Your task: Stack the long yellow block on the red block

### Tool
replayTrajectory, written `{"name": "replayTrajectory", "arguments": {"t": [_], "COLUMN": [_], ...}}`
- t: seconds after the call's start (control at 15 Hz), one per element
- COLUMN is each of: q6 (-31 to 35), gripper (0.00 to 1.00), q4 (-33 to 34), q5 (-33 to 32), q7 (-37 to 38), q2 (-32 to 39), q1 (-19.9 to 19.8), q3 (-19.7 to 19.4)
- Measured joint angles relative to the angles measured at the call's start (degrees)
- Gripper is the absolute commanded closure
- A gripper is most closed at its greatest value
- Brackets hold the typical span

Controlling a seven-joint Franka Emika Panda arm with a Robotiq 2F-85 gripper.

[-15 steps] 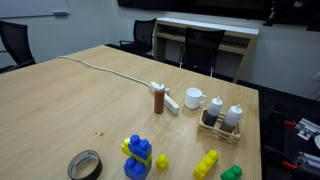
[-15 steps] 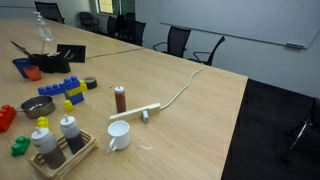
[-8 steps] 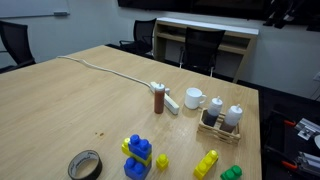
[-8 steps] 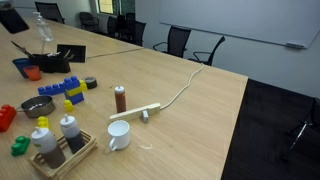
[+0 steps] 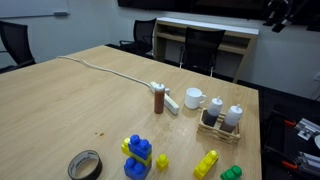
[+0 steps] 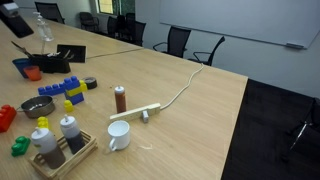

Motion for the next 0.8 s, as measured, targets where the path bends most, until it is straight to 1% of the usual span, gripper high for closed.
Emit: {"name": "replayTrajectory", "arguments": {"t": [0.13,0.33,0.53,0.8], "q6": [0.20,2.99,7.21,12.64], "gripper": [0.00,0.00,0.00,0.00], "q4": [-0.30,-2.03,-3.85,-4.02], "q5": [0.87,3.53,5.61,6.13], "q7": [-0.08,-0.55,-1.03,-2.70], "q2": [0.42,3.15,8.81,17.28], "q1": [0.93,5.22,10.15,14.33], "q3": [0.20,1.56,4.45,7.78]}}
